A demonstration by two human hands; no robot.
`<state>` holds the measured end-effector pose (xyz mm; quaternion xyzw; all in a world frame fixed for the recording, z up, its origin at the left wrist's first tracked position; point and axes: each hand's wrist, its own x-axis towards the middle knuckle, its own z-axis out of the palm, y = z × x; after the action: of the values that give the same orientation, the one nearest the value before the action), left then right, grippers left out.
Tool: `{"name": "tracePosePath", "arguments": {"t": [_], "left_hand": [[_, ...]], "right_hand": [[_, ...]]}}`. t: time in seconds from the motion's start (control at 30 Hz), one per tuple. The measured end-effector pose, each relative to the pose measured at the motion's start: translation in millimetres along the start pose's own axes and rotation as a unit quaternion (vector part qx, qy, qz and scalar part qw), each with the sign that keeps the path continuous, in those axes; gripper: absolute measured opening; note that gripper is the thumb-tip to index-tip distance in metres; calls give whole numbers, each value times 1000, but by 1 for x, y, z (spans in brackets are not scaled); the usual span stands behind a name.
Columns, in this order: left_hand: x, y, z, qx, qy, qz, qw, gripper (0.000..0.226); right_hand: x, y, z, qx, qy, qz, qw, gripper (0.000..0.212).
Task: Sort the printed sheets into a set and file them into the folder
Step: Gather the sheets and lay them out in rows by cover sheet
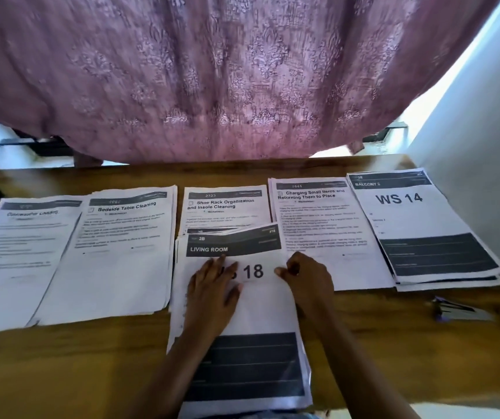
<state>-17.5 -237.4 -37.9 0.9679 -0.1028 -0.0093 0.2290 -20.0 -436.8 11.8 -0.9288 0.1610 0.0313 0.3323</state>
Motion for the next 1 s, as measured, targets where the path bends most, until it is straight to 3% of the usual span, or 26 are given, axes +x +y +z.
{"name": "tracePosePath", "arguments": {"t": [0.07,0.2,0.33,0.47,0.57,0.67,0.87,1.0], "left_hand": [[0,2,-1,-28,-26,8,999,73],[4,1,-7,-134,-7,-28,991,57],[19,4,-21,-284,61,-81,954,64],[42,35,-37,-409,32,-72,909,52],[69,82,-40,-373,41,-40,926,37],[109,133,-31,-359,44,-40,931,38],[169,227,28,-319,-4,6,948,57],[184,250,72,-152,-27,81,985,77]], "right_hand": [[-1,-1,-1,-18,15,-3,1000,22],[-6,1,-8,-49,53,-33,997,18],[-3,13,-32,157,65,-26,985,19],[21,33,-71,255,95,25,962,18],[50,54,-110,221,133,34,966,28],[87,75,-153,149,167,17,975,33],[163,137,-215,-15,216,30,976,29],[193,170,-224,-101,194,39,975,25]]}}
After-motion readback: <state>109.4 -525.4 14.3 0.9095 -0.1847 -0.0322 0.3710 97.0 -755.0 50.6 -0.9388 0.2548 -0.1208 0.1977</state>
